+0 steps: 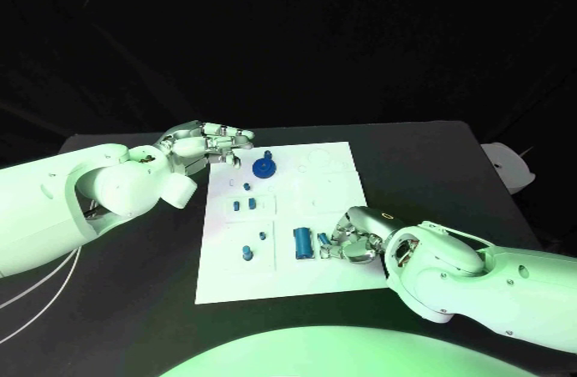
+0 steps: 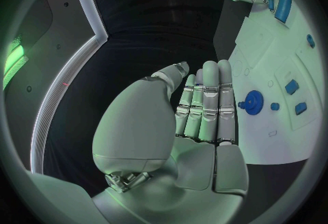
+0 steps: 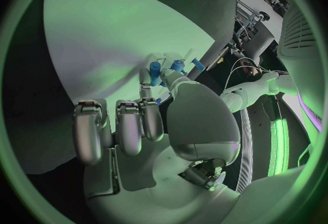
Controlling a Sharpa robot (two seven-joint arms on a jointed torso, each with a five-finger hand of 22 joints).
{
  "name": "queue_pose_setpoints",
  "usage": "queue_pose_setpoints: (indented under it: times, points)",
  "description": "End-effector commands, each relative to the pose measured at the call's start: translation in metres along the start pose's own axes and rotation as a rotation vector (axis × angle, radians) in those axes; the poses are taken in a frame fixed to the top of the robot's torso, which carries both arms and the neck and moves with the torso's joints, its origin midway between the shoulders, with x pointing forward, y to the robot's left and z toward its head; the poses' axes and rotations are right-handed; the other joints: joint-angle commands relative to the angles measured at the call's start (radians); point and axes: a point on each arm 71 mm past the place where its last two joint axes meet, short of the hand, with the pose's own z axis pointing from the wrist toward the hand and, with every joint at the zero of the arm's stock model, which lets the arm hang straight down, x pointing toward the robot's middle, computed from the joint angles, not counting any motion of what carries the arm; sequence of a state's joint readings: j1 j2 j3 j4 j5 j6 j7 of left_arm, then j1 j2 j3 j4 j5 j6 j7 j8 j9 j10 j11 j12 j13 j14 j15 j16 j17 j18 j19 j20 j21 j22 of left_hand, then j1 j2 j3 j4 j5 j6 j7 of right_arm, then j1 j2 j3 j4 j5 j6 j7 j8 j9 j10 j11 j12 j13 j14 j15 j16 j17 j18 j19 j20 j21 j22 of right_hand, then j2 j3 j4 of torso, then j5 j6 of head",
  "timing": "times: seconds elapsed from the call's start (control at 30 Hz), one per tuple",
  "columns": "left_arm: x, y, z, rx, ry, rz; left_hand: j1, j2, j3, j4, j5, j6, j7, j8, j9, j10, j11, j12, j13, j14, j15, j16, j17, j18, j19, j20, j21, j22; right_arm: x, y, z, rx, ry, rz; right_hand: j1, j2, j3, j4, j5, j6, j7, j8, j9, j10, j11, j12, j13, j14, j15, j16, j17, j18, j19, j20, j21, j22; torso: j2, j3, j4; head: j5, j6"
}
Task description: Assemble the parts on the task board
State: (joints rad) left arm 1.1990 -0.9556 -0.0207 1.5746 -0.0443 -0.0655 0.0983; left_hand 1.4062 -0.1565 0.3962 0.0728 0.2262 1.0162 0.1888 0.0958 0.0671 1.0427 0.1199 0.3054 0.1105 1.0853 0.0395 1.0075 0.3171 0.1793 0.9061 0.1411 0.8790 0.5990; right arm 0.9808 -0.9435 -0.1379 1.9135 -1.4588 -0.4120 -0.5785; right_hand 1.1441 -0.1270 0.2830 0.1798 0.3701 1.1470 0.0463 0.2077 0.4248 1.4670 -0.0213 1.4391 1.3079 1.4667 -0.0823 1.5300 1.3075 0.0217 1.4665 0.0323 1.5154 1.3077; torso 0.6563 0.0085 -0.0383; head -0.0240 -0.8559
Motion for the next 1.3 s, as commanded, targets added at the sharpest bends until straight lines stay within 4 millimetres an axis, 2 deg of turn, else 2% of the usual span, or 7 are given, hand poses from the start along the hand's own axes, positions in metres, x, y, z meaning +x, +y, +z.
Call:
queue_pose_setpoints:
  times: [0.03, 0.2, 0.43, 0.57, 1.07, 1.3]
  points:
    - [0.0028, -0.0004, 0.0003, 0.001, 0.026, -0.005, 0.002, 0.005, 0.007, 0.000, -0.003, -0.009, -0.001, 0.002, 0.001, -0.005, 0.000, 0.003, -0.001, -0.004, 0.005, 0.001, 0.000, 0.005, 0.006, -0.002, -0.007, -0.001, 0.0040, -0.0008, 0.0002, 0.011, 0.038, -0.021, -0.015, 0.003, -0.003, 0.010, -0.003, 0.008, 0.002, -0.002, -0.001, 0.055, -0.004, 0.004, 0.187, 0.089, -0.004, 0.005, 0.191, -0.009, 0.085, -0.007, -0.004, 0.247, 0.000, 0.0002, -0.0001, 0.001, 0.000]
    - [0.0023, -0.0003, 0.0003, 0.000, 0.025, -0.005, 0.002, 0.004, 0.007, 0.000, -0.003, -0.011, 0.000, 0.001, 0.001, -0.007, 0.000, 0.003, -0.001, -0.004, 0.005, 0.001, 0.000, 0.005, 0.006, -0.002, -0.007, -0.001, 0.0039, -0.0010, 0.0005, 0.012, 0.038, -0.021, -0.065, 0.006, -0.030, 0.050, -0.018, 0.012, 0.004, -0.001, 0.001, 0.055, -0.002, 0.005, 0.188, 0.089, -0.002, 0.005, 0.191, -0.009, 0.084, -0.006, -0.004, 0.246, 0.000, 0.0001, 0.0001, 0.000, 0.000]
    - [0.0009, 0.0000, 0.0000, -0.005, 0.022, -0.002, 0.002, 0.004, 0.007, 0.000, -0.003, -0.011, 0.000, 0.001, 0.001, -0.007, 0.000, 0.004, -0.001, -0.004, 0.005, 0.001, 0.000, 0.005, 0.006, -0.002, -0.008, -0.002, 0.0036, 0.0004, -0.0001, 0.007, 0.030, -0.014, -0.104, 0.002, -0.111, 0.089, 0.052, 0.012, 0.001, 0.001, 0.005, 0.055, -0.004, 0.005, 0.189, 0.089, -0.004, 0.005, 0.191, -0.009, 0.084, -0.007, -0.004, 0.246, 0.000, 0.0005, 0.0000, -0.001, 0.000]
    - [0.0009, 0.0005, -0.0002, -0.012, 0.027, 0.003, 0.003, 0.004, 0.007, -0.001, -0.003, -0.013, 0.000, 0.001, 0.001, -0.009, 0.001, 0.004, -0.002, -0.005, 0.005, 0.001, 0.000, 0.005, 0.007, -0.002, -0.008, -0.002, 0.0032, 0.0022, -0.0010, 0.001, 0.022, -0.006, -0.111, 0.004, -0.142, 0.101, 0.053, 0.011, 0.001, 0.002, 0.006, 0.055, -0.004, 0.005, 0.189, 0.089, -0.004, 0.005, 0.191, -0.009, 0.084, -0.008, -0.004, 0.246, 0.001, 0.0003, -0.0001, -0.004, 0.003]
    - [0.0007, 0.0009, -0.0007, -0.017, 0.030, 0.006, 0.004, 0.004, 0.008, -0.002, -0.003, -0.015, 0.001, 0.000, 0.000, -0.011, 0.001, 0.004, -0.002, -0.006, 0.006, 0.000, 0.000, 0.005, 0.007, -0.002, -0.009, -0.002, 0.0017, 0.0036, -0.0030, -0.005, 0.003, 0.011, -0.123, 0.011, -0.175, 0.110, 0.046, 0.011, 0.001, 0.002, 0.007, 0.055, -0.004, 0.005, 0.189, 0.089, -0.004, 0.005, 0.192, -0.009, 0.084, -0.008, -0.004, 0.247, 0.001, 0.0004, -0.0001, -0.004, 0.002]
    - [0.0003, 0.0010, -0.0010, -0.019, 0.029, 0.006, 0.004, 0.004, 0.008, -0.002, -0.003, -0.016, 0.001, 0.000, 0.000, -0.012, 0.002, 0.004, -0.002, -0.006, 0.006, 0.000, -0.001, 0.005, 0.007, -0.002, -0.009, -0.003, 0.0008, 0.0020, -0.0049, -0.007, 0.003, 0.003, -0.105, 0.028, -0.187, 0.102, 0.058, 0.011, -0.001, 0.004, 0.009, 0.056, -0.005, 0.006, 0.189, 0.090, -0.005, 0.006, 0.193, -0.009, 0.085, -0.009, -0.003, 0.247, 0.000, 0.0001, -0.0002, -0.004, 0.001]
